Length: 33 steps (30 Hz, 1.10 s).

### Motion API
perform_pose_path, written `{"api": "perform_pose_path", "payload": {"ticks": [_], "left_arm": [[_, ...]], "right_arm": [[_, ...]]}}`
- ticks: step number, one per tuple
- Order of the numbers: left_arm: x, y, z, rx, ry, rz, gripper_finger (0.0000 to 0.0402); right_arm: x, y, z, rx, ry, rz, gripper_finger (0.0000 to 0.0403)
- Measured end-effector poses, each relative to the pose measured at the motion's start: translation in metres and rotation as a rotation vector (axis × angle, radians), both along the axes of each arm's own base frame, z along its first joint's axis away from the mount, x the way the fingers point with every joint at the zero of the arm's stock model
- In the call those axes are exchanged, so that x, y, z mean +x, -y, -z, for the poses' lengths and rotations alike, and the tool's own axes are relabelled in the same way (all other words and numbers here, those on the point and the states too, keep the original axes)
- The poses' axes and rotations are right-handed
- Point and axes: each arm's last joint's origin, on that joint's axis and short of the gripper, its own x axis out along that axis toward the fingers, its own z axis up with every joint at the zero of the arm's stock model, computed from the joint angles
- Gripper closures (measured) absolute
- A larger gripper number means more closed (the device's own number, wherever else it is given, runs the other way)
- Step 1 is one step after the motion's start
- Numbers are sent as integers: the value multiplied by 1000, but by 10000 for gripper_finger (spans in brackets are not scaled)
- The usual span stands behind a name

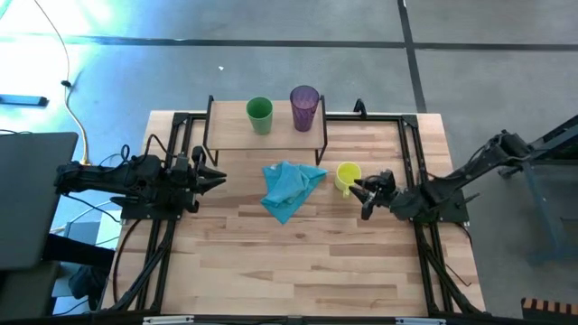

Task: Stack small to large cups/mugs on shelf
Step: Put the yellow mug on the shelf

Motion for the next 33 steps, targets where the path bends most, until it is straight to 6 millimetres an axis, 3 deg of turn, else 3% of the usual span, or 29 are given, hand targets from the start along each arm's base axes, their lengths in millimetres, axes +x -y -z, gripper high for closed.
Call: {"api": "perform_pose_path", "payload": {"ticks": [16, 33], "left_arm": [[0, 0, 3, 3, -33, 0, 344], [0, 0, 4, 3, -41, -1, 344]], "right_arm": [[12, -22, 35, 234, 32, 100, 253], [14, -25, 51, 230, -55, 99, 253]]}}
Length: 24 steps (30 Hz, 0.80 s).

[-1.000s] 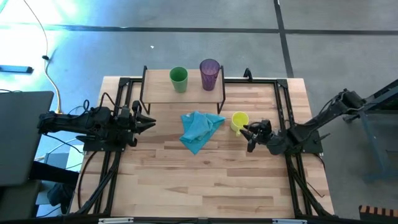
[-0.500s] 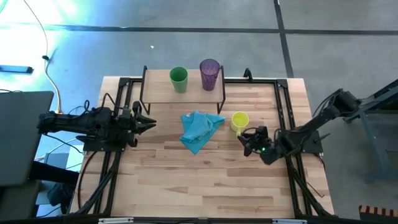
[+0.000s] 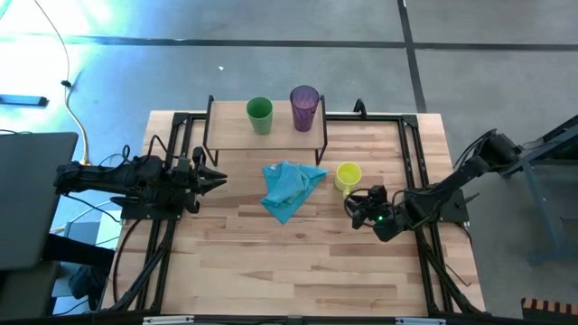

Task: Stack small to large cups/mugs on shelf
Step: Put the yellow mug on the shelf

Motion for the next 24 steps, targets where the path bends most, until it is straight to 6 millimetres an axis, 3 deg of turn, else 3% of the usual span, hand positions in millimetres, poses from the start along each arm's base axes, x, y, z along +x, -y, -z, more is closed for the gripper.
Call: {"api": "perform_pose_path", "payload": {"ticks": [11, 24], "left_arm": [[0, 0, 1, -8, -5, 0, 344], [0, 0, 3, -9, -28, 1, 344]], "right_arm": [[-5, 4, 5, 15, -40, 44, 254], [7, 15, 15, 28, -79, 92, 254]]}}
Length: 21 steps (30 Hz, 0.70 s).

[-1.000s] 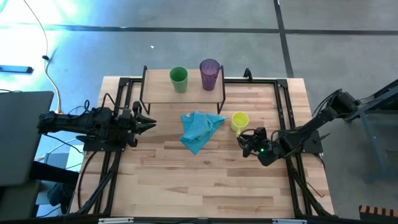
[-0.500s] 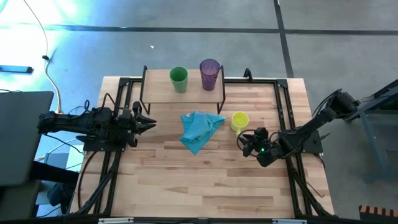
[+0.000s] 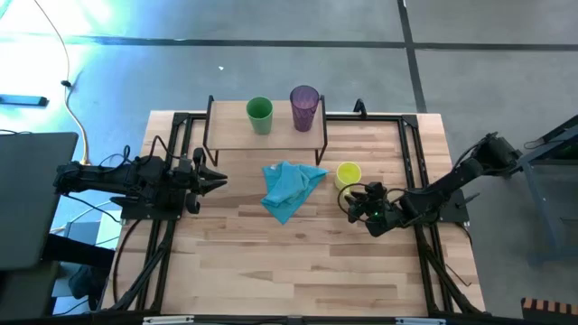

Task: Stack small to large cups/mugs on shelf
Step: Put the yellow mug on the shelf

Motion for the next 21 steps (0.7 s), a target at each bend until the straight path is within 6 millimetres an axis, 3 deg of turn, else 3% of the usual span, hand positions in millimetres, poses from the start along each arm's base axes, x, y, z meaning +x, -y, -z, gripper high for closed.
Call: {"api": "perform_pose_path", "payload": {"ticks": [8, 21], "left_arm": [[0, 0, 0, 0, -4, 0, 344], [0, 0, 2, 7, -19, 0, 344]], "right_arm": [[3, 0, 0, 7, -3, -22, 254], [-5, 2, -33, -16, 75, -152, 254]]}}
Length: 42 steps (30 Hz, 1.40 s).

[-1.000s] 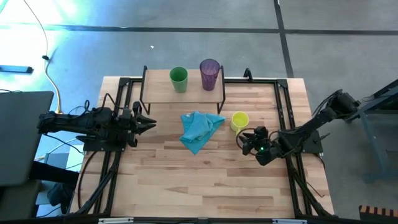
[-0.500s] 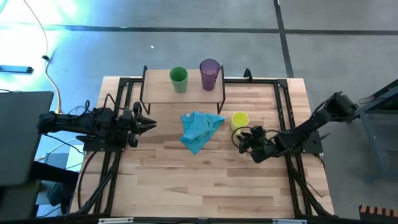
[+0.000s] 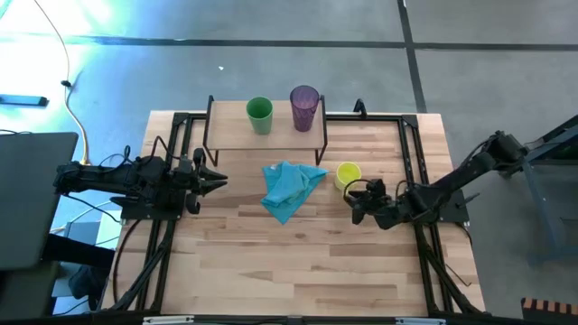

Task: Stack small to large cups/mugs on shelf
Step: Put the yellow mug on the shelf

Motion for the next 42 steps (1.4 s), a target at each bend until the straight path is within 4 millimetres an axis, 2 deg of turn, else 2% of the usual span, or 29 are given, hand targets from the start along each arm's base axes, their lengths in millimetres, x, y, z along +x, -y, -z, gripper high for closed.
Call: {"api": "perform_pose_path", "payload": {"ticks": [9, 17, 29, 42], "left_arm": [[0, 0, 0, 0, -3, -9, 344], [0, -1, 0, 1, -3, -19, 344], [0, -1, 0, -11, 1, -35, 344], [0, -1, 0, -11, 4, -35, 344]], "right_arm": [[-11, 5, -24, -49, 69, -72, 254], [-22, 14, -39, -190, 62, -135, 254], [-36, 34, -48, -379, -49, -270, 254], [-47, 62, -53, -416, -88, -298, 254]]}}
